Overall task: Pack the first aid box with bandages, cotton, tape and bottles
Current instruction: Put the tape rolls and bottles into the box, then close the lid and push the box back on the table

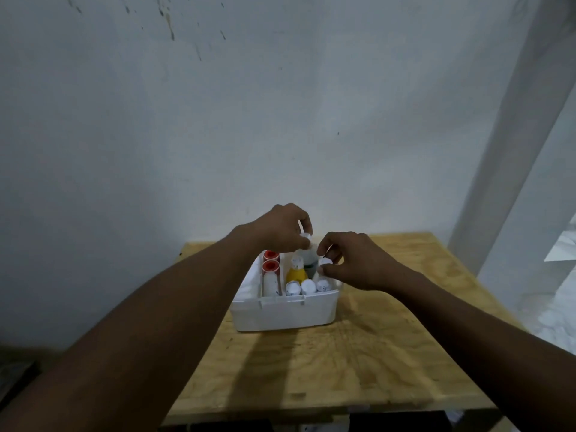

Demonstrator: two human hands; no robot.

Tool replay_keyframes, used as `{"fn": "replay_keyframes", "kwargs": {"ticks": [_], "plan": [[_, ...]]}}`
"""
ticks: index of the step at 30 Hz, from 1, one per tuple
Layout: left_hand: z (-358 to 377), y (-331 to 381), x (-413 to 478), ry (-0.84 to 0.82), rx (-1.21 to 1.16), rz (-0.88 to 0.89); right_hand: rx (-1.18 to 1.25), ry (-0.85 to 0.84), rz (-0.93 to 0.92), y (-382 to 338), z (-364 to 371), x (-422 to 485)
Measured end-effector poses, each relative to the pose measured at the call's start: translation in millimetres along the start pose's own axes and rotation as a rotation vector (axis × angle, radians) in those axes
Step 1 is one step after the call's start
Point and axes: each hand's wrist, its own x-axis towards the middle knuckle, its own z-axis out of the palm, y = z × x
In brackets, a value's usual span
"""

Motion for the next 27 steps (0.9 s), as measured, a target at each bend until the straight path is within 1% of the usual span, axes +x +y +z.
{"fn": "replay_keyframes", "kwargs": {"ticks": [3,5,8,10,11,13,15,17,19,21,23,27], "plan": [[7,-4,3,-0.074,0.015,-0.027,0.041,-0.012,0.006,3,-3,2],[9,-5,5,-0.099,0.011,-0.036,0.07,0.009,-0.006,6,-3,4],[6,-6,4,-0.041,-0.081,-0.079,0.123,0.154,0.037,9,-6,10],[1,-14,1,0.079,-0.149,-0.144,0.208,0.256,0.164,15,-8,17],[0,-22,-1,0.151,-0.179,-0.196,0.296,0.274,0.257,19,-8,22],[-1,-43,-6,0.26,-0.191,-0.352,0.532,0.239,0.482,26,-4,32],[1,-65,-13,0.252,-0.188,-0.563,0.686,0.159,0.691,31,4,40],[4,-82,-22,0.192,-0.329,-0.751,0.757,0.095,0.804,33,14,46],[7,-92,-32,0.139,-0.514,-0.856,0.824,0.051,0.836,32,23,51],[9,-97,-37,0.113,-0.615,-0.908,0.905,0.033,0.822,29,28,56],[9,-99,-37,0.119,-0.675,-0.903,0.915,0.074,0.789,25,29,61],[6,-98,-39,0.168,-0.721,-0.878,0.836,0.188,0.752,23,34,65]]}}
